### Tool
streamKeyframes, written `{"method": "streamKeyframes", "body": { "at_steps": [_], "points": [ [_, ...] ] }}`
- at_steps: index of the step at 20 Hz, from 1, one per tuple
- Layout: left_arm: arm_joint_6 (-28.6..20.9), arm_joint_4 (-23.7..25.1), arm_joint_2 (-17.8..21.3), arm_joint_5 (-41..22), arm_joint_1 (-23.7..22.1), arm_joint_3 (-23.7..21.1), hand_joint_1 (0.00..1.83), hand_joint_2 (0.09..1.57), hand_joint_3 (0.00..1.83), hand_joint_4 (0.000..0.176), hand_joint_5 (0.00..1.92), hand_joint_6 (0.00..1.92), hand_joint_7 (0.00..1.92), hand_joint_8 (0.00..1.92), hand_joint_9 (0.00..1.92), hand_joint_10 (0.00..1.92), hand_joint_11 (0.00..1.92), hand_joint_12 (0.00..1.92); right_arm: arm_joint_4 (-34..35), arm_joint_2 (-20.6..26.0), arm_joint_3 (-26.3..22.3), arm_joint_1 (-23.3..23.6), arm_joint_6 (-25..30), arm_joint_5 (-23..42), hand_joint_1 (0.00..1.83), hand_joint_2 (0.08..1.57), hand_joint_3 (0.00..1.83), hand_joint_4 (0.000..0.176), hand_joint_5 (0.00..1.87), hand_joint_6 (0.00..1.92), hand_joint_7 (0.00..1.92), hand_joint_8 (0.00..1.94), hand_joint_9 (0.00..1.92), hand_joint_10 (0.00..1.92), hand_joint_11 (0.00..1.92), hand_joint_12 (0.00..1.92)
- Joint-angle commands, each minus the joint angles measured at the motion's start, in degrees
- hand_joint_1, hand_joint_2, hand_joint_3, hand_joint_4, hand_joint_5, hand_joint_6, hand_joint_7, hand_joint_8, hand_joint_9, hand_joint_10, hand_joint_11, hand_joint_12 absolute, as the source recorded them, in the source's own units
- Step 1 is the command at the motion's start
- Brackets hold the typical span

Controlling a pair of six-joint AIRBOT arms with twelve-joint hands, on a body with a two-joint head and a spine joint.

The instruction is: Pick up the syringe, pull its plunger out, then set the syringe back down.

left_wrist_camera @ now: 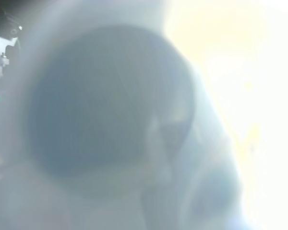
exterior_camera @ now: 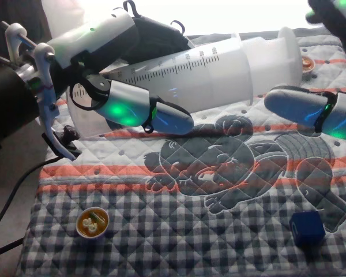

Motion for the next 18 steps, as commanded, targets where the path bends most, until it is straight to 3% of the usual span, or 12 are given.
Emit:
{"method": "streamKeyframes", "body": {
  "at_steps": [1, 2, 4, 5, 7, 8, 9, 10, 11, 13, 15, 18],
  "points": [
    [-0.66, 1.16, -0.51, 7.55, -1.16, 0.25, 1.34, 1.16, 0.0, 0.0, 0.81, 1.11, 0.93, 1.15, 0.81, 1.44, 0.65, 1.68, -1.33, -0.22, 0.19, 1.27, 0.66, 6.8, 0.2, 1.0, 0.02, 0.0, 0.0, 0.0, 0.0, 0.0, 0.08, 0.03, 0.0, 1.1],
    [-0.66, 1.35, -0.65, 7.55, -1.18, 0.21, 1.36, 1.16, 0.0, 0.0, 0.83, 1.17, 0.94, 1.05, 0.81, 1.38, 0.59, 1.59, -1.41, -0.38, 0.29, 1.42, 0.66, 6.65, 0.2, 1.03, 0.02, 0.0, 0.0, 0.0, 0.0, 0.0, 0.07, 0.03, 0.0, 1.05],
    [-0.67, 2.06, -0.99, 7.55, -1.34, 0.04, 1.25, 1.15, 0.0, 0.0, 0.9, 1.0, 0.92, 1.22, 0.81, 1.31, 0.62, 1.74, -1.66, -0.68, 0.51, 1.72, 0.66, 6.2, 0.24, 1.14, 0.02, 0.0, 0.0, 0.0, 0.0, 0.0, 0.08, 0.03, 0.0, 1.05],
    [-0.67, 2.39, -1.12, 7.64, -1.44, -0.1, 1.34, 1.16, 0.0, 0.0, 0.88, 0.97, 0.88, 1.2, 0.8, 1.45, 0.65, 1.77, -1.97, -0.92, 0.67, 2.0, 0.67, 5.73, 0.4, 1.13, 0.01, 0.0, 0.05, 0.01, 0.03, 0.01, 0.12, 0.04, 0.0, 1.13],
    [-0.7, 2.61, -1.13, 8.39, -1.47, -0.35, 1.24, 1.16, 0.0, 0.0, 0.89, 1.03, 0.89, 1.24, 0.82, 1.3, 0.68, 1.73, -2.2, -1.29, 0.89, 2.18, 0.67, 4.98, 0.74, 1.08, 0.0, 0.068, 0.36, 0.09, 0.18, 0.03, 0.26, 0.08, 0.0, 1.4],
    [-0.75, 2.78, -1.1, 8.76, -1.5, -0.49, 1.33, 1.17, 0.0, 0.0, 0.85, 1.02, 0.86, 1.22, 0.79, 1.45, 0.66, 1.75, -2.2, -1.37, 0.91, 2.18, 0.67, 4.74, 0.92, 1.12, 0.0, 0.037, 0.59, 0.1, 0.22, 0.01, 0.29, 0.08, 0.0, 1.4],
    [-0.81, 3.03, -0.96, 9.31, -1.51, -0.77, 1.36, 1.17, 0.0, 0.0, 0.85, 1.02, 0.89, 1.18, 0.8, 1.47, 0.66, 1.74, -2.18, -1.4, 0.95, 2.15, 0.67, 4.39, 0.96, 1.12, 0.0, 0.02, 0.48, 0.03, 0.22, 0.0, 0.3, 0.08, 0.0, 1.42],
    [-0.86, 3.26, -0.68, 9.81, -1.51, -1.17, 1.36, 1.17, 0.0, 0.0, 0.82, 1.05, 0.89, 1.21, 0.79, 1.47, 0.67, 1.71, -2.03, -1.55, 1.15, 2.01, 0.99, 3.89, 0.87, 1.15, 0.01, 0.019, 0.27, 0.0, 0.18, 0.0, 0.22, 0.04, 0.0, 1.43],
    [-0.88, 3.26, -0.55, 10.01, -1.51, -1.34, 1.36, 1.17, 0.0, 0.0, 0.81, 1.05, 0.89, 1.21, 0.79, 1.47, 0.67, 1.71, -1.96, -1.76, 1.41, 1.89, 1.38, 3.66, 0.85, 1.16, 0.01, 0.019, 0.22, 0.0, 0.17, 0.0, 0.21, 0.04, 0.0, 1.43],
    [-0.88, 3.26, -0.37, 10.45, -1.51, -1.52, 1.36, 1.17, 0.0, 0.0, 0.82, 1.05, 0.91, 1.19, 0.8, 1.44, 0.69, 1.69, -1.9, -1.87, 1.54, 1.64, 1.58, 3.41, 1.13, 1.09, 0.0, 0.002, 0.37, 0.05, 0.23, 0.01, 0.54, 0.18, 0.24, 1.36],
    [-0.91, 3.26, 0.26, 10.99, -1.48, -1.99, 1.36, 1.16, 0.0, 0.0, 0.84, 1.08, 0.91, 1.17, 0.78, 1.41, 0.59, 1.64, -1.14, -1.86, 1.53, 0.9, 1.58, 3.34, 1.49, 1.12, 0.0, 0.0, 0.56, 0.08, 0.34, 0.02, 0.54, 0.17, 0.52, 1.1],
    [-0.96, 3.26, 0.62, 11.93, -1.48, -2.49, 1.36, 1.17, 0.0, 0.0, 0.81, 1.11, 0.89, 1.17, 0.78, 1.46, 0.58, 1.7, -0.73, -1.86, 1.78, 0.73, 1.57, 2.89, 1.58, 1.12, 0.0, 0.0, 0.75, 0.06, 0.48, 0.02, 0.55, 0.26, 0.74, 1.03]
  ]
}}
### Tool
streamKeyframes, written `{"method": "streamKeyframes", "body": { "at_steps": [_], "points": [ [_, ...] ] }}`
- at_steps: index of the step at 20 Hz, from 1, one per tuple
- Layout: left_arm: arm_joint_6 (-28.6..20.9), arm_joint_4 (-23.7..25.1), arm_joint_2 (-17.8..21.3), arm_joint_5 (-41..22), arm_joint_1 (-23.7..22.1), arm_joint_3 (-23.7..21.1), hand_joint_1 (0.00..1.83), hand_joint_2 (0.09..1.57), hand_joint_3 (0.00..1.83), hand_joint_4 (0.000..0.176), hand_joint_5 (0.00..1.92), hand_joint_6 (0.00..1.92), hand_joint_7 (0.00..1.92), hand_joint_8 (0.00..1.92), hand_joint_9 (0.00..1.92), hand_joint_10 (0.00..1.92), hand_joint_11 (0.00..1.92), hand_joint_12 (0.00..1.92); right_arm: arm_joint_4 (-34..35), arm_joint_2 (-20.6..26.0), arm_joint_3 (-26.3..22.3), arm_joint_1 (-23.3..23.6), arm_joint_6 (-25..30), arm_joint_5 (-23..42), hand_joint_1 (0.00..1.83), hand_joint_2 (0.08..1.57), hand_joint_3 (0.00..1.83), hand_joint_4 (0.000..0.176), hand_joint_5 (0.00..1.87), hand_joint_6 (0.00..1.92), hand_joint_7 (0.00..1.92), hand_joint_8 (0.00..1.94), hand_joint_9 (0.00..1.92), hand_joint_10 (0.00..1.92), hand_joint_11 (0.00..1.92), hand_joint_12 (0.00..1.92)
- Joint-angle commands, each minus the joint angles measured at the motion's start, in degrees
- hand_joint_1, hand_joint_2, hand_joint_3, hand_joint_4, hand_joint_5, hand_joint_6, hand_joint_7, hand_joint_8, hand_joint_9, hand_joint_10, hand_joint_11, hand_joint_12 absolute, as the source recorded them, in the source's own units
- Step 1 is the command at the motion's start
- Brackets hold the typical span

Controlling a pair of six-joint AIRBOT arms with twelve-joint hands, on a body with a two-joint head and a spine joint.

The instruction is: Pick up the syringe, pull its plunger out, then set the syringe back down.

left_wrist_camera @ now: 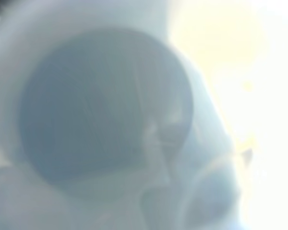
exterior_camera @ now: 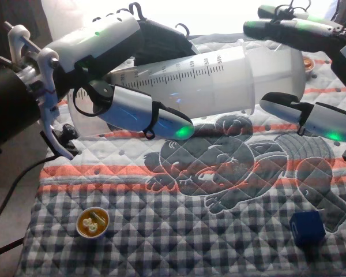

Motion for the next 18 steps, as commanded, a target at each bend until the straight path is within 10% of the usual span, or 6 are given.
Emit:
{"method": "streamKeyframes", "body": {
  "at_steps": [1, 7, 11, 12, 15, 18],
  "points": [
    [-3.4, 1.51, 0.04, 11.78, -1.09, -0.87, 1.37, 1.16, 0.0, 0.0, 0.83, 1.02, 0.92, 1.17, 0.81, 1.47, 0.58, 1.76, 1.41, -0.04, 0.77, -0.15, -1.14, 3.35, 1.65, 1.1, 0.0, 0.0, 1.07, 0.2, 0.67, 1.05, 0.81, 1.02, 0.85, 1.43],
    [-3.46, 1.51, 0.47, 12.07, -1.0, -0.93, 1.34, 1.22, 0.0, 0.0, 0.84, 1.2, 0.7, 1.31, 0.68, 1.56, 0.53, 1.77, 1.44, -0.05, 0.86, -0.14, -1.18, 3.31, 1.35, 1.17, 0.01, 0.0, 0.99, 1.21, 0.8, 1.21, 0.68, 1.36, 0.42, 1.67],
    [-3.47, 1.47, 1.47, 12.06, -0.69, -1.08, 1.13, 1.21, 0.0, 0.0, 0.78, 1.27, 0.74, 0.09, 0.49, 0.53, 0.1, 1.6, 1.44, 0.35, 0.78, -0.14, -1.18, 3.33, 1.45, 1.17, 0.0, 0.0, 0.9, 1.31, 0.85, 1.05, 0.75, 1.28, 0.57, 1.64],
    [-3.47, 1.34, 1.71, 12.05, -0.57, -1.14, 1.31, 1.14, 0.03, 0.0, 0.7, 0.58, 0.86, 0.93, 0.65, 0.7, 0.25, 1.64, 1.44, 0.54, 0.7, -0.14, -1.18, 3.35, 1.47, 1.18, 0.0, 0.0, 0.86, 1.38, 0.81, 1.14, 0.75, 1.3, 0.6, 1.62],
    [-3.47, 0.78, 2.59, 12.04, -0.01, -1.43, 1.13, 1.2, 0.0, 0.0, 0.81, 1.22, 0.76, 0.33, 0.5, 1.18, 0.34, 1.89, 1.38, 0.87, 0.47, -0.15, -1.19, 3.4, 1.49, 1.16, 0.0, 0.0, 0.85, 1.33, 0.87, 1.04, 0.81, 1.23, 0.66, 1.62],
    [-3.47, 0.11, 3.62, 12.03, 0.8, -1.81, 1.16, 1.15, 0.0, 0.0, 0.91, 1.08, 0.92, 1.78, 0.96, 1.92, 1.0, 1.92, 1.3, 1.7, -0.09, -0.19, -1.4, 3.62, 1.48, 1.15, 0.0, 0.0, 0.91, 1.18, 0.9, 0.96, 0.81, 1.23, 0.68, 1.73]
  ]
}}
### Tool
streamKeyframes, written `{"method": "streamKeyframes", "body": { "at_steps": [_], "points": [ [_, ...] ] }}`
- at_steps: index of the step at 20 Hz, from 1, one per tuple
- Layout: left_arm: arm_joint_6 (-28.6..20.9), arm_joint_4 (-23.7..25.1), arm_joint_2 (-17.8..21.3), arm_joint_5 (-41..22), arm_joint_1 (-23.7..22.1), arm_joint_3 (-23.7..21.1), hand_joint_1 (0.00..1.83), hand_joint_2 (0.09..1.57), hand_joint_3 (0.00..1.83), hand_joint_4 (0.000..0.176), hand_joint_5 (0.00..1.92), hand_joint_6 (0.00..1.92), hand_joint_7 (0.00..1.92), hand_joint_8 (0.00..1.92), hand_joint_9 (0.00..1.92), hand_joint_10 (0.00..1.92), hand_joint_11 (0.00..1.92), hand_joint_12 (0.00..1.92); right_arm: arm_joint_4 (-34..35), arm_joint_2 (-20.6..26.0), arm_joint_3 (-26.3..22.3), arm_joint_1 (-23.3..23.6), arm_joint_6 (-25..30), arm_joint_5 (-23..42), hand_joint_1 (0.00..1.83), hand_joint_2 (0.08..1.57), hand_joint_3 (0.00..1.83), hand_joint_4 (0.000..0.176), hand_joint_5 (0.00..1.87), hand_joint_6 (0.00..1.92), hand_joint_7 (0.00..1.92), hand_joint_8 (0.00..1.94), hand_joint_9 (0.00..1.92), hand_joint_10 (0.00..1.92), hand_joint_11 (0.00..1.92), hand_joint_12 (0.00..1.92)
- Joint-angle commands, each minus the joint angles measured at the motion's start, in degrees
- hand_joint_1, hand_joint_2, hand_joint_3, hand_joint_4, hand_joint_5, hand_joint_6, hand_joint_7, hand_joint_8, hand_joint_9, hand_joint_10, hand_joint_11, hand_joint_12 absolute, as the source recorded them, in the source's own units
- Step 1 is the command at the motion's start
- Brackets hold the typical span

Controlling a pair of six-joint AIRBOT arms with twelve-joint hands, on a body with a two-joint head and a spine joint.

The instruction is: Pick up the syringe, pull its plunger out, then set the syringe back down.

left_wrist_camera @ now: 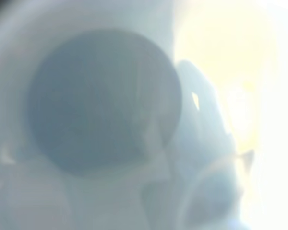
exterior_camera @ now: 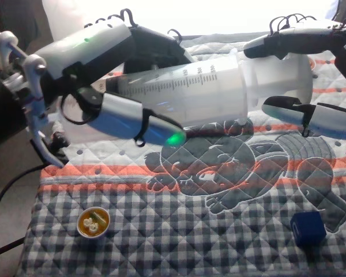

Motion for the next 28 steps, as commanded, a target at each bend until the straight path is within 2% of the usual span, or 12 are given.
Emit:
{"method": "streamKeyframes", "body": {
  "at_steps": [1, 7, 9, 11, 13, 15, 16, 17, 18, 20, 24, 28],
  "points": [
    [-1.44, -0.24, 1.04, 11.37, -0.48, -0.04, 1.23, 1.19, 0.0, 0.0, 0.87, 0.92, 0.83, 1.54, 0.79, 1.78, 0.73, 1.92, 1.67, 1.03, 0.28, -0.54, -1.48, 4.48, 1.48, 1.17, 0.0, 0.0, 0.86, 1.27, 0.83, 1.05, 0.75, 1.27, 0.68, 1.77],
    [-1.43, -1.32, 2.89, 11.38, 0.73, -0.96, 1.26, 1.14, 0.0, 0.0, 0.95, 0.85, 0.93, 1.34, 0.81, 1.52, 0.67, 1.89, 2.3, 4.13, -1.06, -1.97, -2.52, 6.0, 1.49, 1.14, 0.0, 0.0, 0.94, 1.09, 0.85, 1.12, 0.84, 1.22, 0.71, 1.56],
    [-1.42, -1.75, 3.6, 11.48, 1.13, -1.29, 1.25, 1.16, 0.0, 0.0, 0.94, 0.82, 0.88, 1.44, 0.81, 1.64, 0.71, 1.92, 2.98, 5.03, -1.55, -2.62, -3.13, 6.49, 1.34, 1.22, 0.0, 0.0, 0.94, 1.25, 0.7, 1.31, 0.58, 1.48, 0.35, 1.53],
    [-1.41, -2.18, 4.45, 11.55, 1.63, -1.67, 1.23, 1.23, 0.0, 0.0, 0.68, 1.16, 0.86, 1.45, 0.82, 1.58, 0.72, 1.92, 3.44, 6.26, -1.84, -3.42, -3.18, 7.05, 1.35, 1.19, 0.0, 0.0, 0.94, 1.19, 0.74, 1.26, 0.71, 1.41, 0.56, 1.48],
    [-1.33, -2.66, 5.21, 11.76, 2.08, -2.05, 1.32, 1.23, 0.0, 0.0, 0.62, 1.2, 0.81, 1.4, 0.78, 1.59, 0.63, 1.9, 4.18, 8.89, -2.65, -4.1, -4.0, 7.61, 1.36, 1.16, 0.0, 0.0, 0.97, 1.12, 0.8, 1.19, 0.78, 1.31, 0.65, 1.4],
    [-1.06, -3.18, 5.56, 12.06, 2.43, -2.25, 1.25, 1.19, 0.0, 0.0, 0.84, 1.05, 0.86, 1.37, 0.74, 1.44, 0.57, 1.84, 4.96, 9.83, -3.0, -4.94, -4.49, 8.43, 1.36, 1.16, 0.0, 0.0, 1.07, 0.96, 0.79, 1.24, 0.72, 1.4, 0.58, 1.53],
    [-1.0, -3.3, 5.68, 12.21, 2.62, -2.34, 1.42, 1.18, 0.0, 0.0, 0.52, 0.68, 0.81, 1.27, 0.71, 1.49, 0.43, 1.76, 5.48, 10.38, -3.12, -5.42, -4.58, 8.77, 1.45, 1.2, 0.0, 0.0, 0.94, 1.12, 0.7, 1.38, 0.67, 1.48, 0.52, 1.63],
    [-0.95, -3.4, 5.73, 12.27, 2.7, -2.37, 1.42, 1.18, 0.0, 0.0, 0.52, 0.68, 0.81, 1.27, 0.71, 1.49, 0.43, 1.76, 5.68, 10.57, -3.17, -5.62, -4.63, 8.92, 1.45, 1.2, 0.0, 0.0, 0.94, 1.12, 0.7, 1.38, 0.67, 1.48, 0.52, 1.63],
    [-0.9, -3.61, 5.82, 12.32, 2.85, -2.42, 1.27, 1.19, 0.0, 0.0, 0.82, 1.0, 0.84, 1.43, 0.64, 1.49, 0.43, 1.87, 5.9, 10.73, -3.22, -5.85, -4.68, 9.18, 1.38, 1.19, 0.0, 0.0, 0.96, 1.08, 0.77, 1.31, 0.7, 1.46, 0.54, 1.63],
    [-0.89, -3.93, 5.98, 12.61, 3.16, -2.5, 1.33, 1.2, 0.0, 0.0, 0.84, 1.08, 0.8, 1.35, 0.67, 1.51, 0.41, 1.81, 6.19, 10.8, -3.24, -6.03, -4.75, 9.42, 1.36, 1.18, 0.0, 0.0, 0.97, 1.06, 0.77, 1.31, 0.69, 1.46, 0.51, 1.62],
    [-0.88, -4.02, 5.99, 12.7, 3.21, -2.53, 1.36, 1.2, 0.0, 0.0, 0.69, 1.14, 0.87, 1.27, 0.77, 1.52, 0.46, 1.74, 6.23, 10.8, -3.25, -6.07, -4.81, 9.43, 1.36, 1.17, 0.0, 0.0, 0.99, 1.02, 0.8, 1.26, 0.71, 1.43, 0.53, 1.57],
    [-0.88, -3.96, 5.93, 12.71, 3.09, -2.52, 1.36, 1.18, 0.0, 0.0, 0.82, 1.05, 0.89, 1.25, 0.75, 1.48, 0.52, 1.74, 6.23, 10.79, -3.17, -6.18, -4.95, 9.42, 1.48, 1.17, 0.0, 0.0, 0.94, 1.11, 0.76, 1.28, 0.78, 1.37, 0.56, 1.57]
  ]
}}
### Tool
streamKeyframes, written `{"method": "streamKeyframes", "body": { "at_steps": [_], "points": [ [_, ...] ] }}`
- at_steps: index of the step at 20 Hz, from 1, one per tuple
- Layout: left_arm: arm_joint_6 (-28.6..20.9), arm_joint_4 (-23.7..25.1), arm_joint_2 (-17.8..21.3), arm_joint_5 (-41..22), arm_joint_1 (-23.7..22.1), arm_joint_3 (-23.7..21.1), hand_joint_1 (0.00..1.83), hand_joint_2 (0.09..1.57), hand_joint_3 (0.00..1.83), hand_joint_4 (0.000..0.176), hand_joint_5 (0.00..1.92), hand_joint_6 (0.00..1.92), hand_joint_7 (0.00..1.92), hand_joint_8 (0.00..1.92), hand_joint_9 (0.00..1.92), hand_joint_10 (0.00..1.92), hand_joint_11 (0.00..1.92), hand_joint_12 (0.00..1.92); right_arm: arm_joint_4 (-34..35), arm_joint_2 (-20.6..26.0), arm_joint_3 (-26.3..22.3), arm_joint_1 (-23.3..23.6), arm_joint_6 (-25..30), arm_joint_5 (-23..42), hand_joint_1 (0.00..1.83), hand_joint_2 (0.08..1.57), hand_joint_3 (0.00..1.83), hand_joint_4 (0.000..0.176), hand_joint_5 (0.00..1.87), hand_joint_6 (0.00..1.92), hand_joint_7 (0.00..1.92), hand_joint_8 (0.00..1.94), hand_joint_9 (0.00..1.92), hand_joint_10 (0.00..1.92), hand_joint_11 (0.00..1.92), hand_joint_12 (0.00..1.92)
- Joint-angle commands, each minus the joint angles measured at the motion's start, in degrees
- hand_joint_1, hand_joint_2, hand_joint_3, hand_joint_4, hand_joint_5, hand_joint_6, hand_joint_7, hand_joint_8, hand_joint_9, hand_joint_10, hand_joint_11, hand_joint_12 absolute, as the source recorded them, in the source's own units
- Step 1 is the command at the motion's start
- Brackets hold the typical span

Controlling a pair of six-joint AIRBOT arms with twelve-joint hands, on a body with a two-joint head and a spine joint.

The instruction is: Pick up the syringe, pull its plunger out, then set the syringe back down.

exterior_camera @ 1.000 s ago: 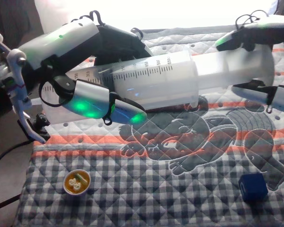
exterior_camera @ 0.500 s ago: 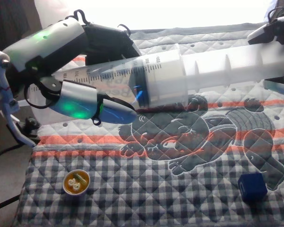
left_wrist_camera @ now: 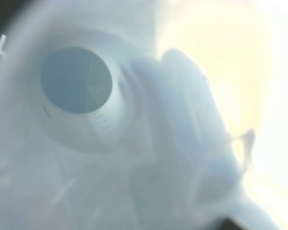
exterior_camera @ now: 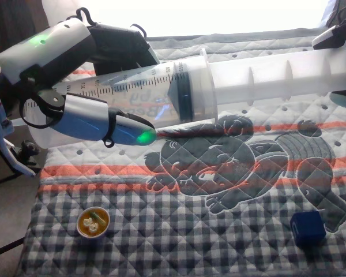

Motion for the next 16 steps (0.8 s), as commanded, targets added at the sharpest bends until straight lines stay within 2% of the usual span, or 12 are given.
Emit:
{"method": "streamKeyframes", "body": {
  "at_steps": [1, 2, 3, 4, 5, 8, 10, 12, 13, 14, 15, 16],
  "points": [
    [-0.9, -0.46, 0.62, 8.96, -0.67, 0.12, 1.36, 1.18, 0.0, 0.0, 0.82, 1.05, 0.89, 1.25, 0.75, 1.48, 0.52, 1.74, 2.4, 0.55, 0.56, 0.26, -1.2, 6.41, 1.48, 1.17, 0.0, 0.0, 0.94, 1.11, 0.76, 1.28, 0.78, 1.37, 0.56, 1.57],
    [-0.9, -0.49, 0.61, 8.98, -0.65, 0.14, 1.36, 1.16, 0.0, 0.0, 0.84, 1.04, 0.93, 1.18, 0.77, 1.43, 0.53, 1.72, 2.37, 0.55, 0.56, 0.26, -1.19, 6.43, 1.38, 1.06, 0.0, 0.0, 0.43, 0.7, 0.36, 0.63, 0.34, 0.86, 0.17, 1.46],
    [-0.9, -0.49, 0.55, 8.98, -0.67, 0.15, 1.36, 1.19, 0.0, 0.0, 0.8, 1.05, 0.85, 1.31, 0.73, 1.53, 0.53, 1.79, 2.36, 0.55, 0.55, 0.26, -1.18, 6.43, 1.11, 0.83, 0.0, 0.074, 0.04, 0.08, 0.02, 0.04, 0.01, 0.08, 0.01, 0.35],
    [-0.9, -0.49, 0.52, 8.98, -0.69, 0.17, 1.36, 1.19, 0.0, 0.0, 0.8, 1.05, 0.85, 1.31, 0.73, 1.53, 0.53, 1.79, 2.36, 0.55, 0.55, 0.26, -1.18, 6.43, 1.11, 0.83, 0.0, 0.074, 0.04, 0.08, 0.02, 0.04, 0.01, 0.08, 0.01, 0.35],
    [-0.9, -0.46, 0.45, 8.97, -0.76, 0.21, 1.26, 1.19, 0.0, 0.0, 0.82, 0.99, 0.85, 1.43, 0.73, 1.55, 0.57, 1.9, 2.35, 0.55, 0.55, 0.26, -1.18, 6.43, 0.9, 0.77, 0.0, 0.106, 0.0, 0.0, 0.0, 0.0, 0.0, 0.0, 0.0, 0.01],
    [-0.89, -0.36, 0.17, 8.73, -0.86, 0.37, 1.36, 1.19, 0.0, 0.0, 0.8, 1.01, 0.85, 1.33, 0.73, 1.54, 0.59, 1.82, 2.33, 0.54, 0.55, 0.26, -1.18, 6.54, 0.75, 0.74, 0.0, 0.118, 0.0, 0.0, 0.0, 0.0, 0.0, 0.0, 0.0, 0.0],
    [-0.89, -0.05, -0.4, 7.63, -1.31, 0.85, 1.36, 1.19, 0.0, 0.0, 0.8, 0.99, 0.86, 1.32, 0.74, 1.52, 0.66, 1.79, 2.36, 0.5, 0.54, 0.26, -1.18, 6.99, 0.75, 0.73, 0.0, 0.112, 0.0, 0.0, 0.0, 0.0, 0.0, 0.0, 0.0, 0.0],
    [-0.89, 0.54, -1.76, 5.02, -2.21, 2.04, 1.23, 1.21, 0.0, 0.0, 0.84, 0.94, 0.8, 1.57, 0.87, 1.83, 0.85, 1.92, 2.38, 0.5, 0.6, 0.26, -1.18, 7.28, 0.77, 0.75, 0.0, 0.089, 0.0, 0.0, 0.0, 0.0, 0.0, 0.0, 0.0, 0.0],
    [-0.89, 0.7, -2.92, 3.26, -2.62, 3.03, 1.16, 1.17, 0.0, 0.0, 0.88, 1.08, 0.89, 1.67, 0.9, 1.9, 0.92, 1.92, 2.39, 0.5, 0.66, 0.26, -1.18, 7.39, 0.74, 0.75, 0.0, 0.084, 0.0, 0.0, 0.0, 0.0, 0.0, 0.0, 0.0, 0.0],
    [-0.89, 0.79, -3.99, 1.99, -2.79, 3.86, 1.16, 1.17, 0.0, 0.0, 0.88, 1.08, 0.89, 1.67, 0.9, 1.9, 0.92, 1.92, 2.4, 0.5, 0.71, 0.26, -1.18, 7.49, 0.74, 0.75, 0.0, 0.084, 0.0, 0.0, 0.0, 0.0, 0.0, 0.0, 0.0, 0.0],
    [-0.89, 0.82, -5.15, 0.91, -2.79, 4.69, 1.24, 1.16, 0.0, 0.0, 0.88, 0.99, 0.95, 1.28, 0.83, 1.41, 0.68, 1.78, 2.4, 0.5, 0.73, 0.26, -1.17, 7.65, 0.74, 0.76, 0.0, 0.081, 0.0, 0.0, 0.0, 0.0, 0.0, 0.0, 0.0, 0.0],
    [-0.89, 0.79, -6.88, -0.88, -2.79, 6.0, 1.35, 1.14, 0.0, 0.0, 0.83, 1.07, 1.0, 1.05, 0.85, 1.36, 0.68, 1.68, 2.39, 0.51, 0.74, 0.27, -1.17, 7.87, 0.74, 0.77, 0.0, 0.083, 0.0, 0.0, 0.0, 0.0, 0.0, 0.0, 0.0, 0.0]
  ]
}}
